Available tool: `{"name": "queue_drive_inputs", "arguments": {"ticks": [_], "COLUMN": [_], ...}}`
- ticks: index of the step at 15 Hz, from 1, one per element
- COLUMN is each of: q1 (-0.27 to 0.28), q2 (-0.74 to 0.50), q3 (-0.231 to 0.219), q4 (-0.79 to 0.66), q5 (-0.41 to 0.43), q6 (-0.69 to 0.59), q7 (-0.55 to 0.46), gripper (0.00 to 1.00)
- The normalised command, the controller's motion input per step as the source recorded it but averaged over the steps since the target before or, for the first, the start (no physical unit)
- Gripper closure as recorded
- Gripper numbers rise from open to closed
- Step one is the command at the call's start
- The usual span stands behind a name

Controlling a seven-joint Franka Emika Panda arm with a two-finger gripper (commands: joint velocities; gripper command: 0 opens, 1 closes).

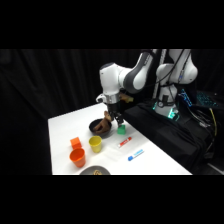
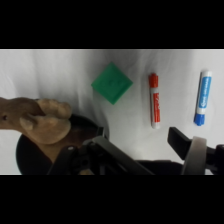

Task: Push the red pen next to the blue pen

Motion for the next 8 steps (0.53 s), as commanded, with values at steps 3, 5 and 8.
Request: {"name": "queue_drive_inputs", "arguments": {"ticks": [3, 5, 8], "q1": [-0.041, -0.045, -0.047], "q2": [0.33, 0.24, 0.18], "q3": [0.124, 0.127, 0.096], "q4": [-0.01, 0.01, 0.00], "q5": [0.137, 0.063, -0.001], "q6": [0.45, 0.37, 0.32], "q7": [-0.11, -0.04, 0.00], "gripper": [0.00, 0.00, 0.00]}}
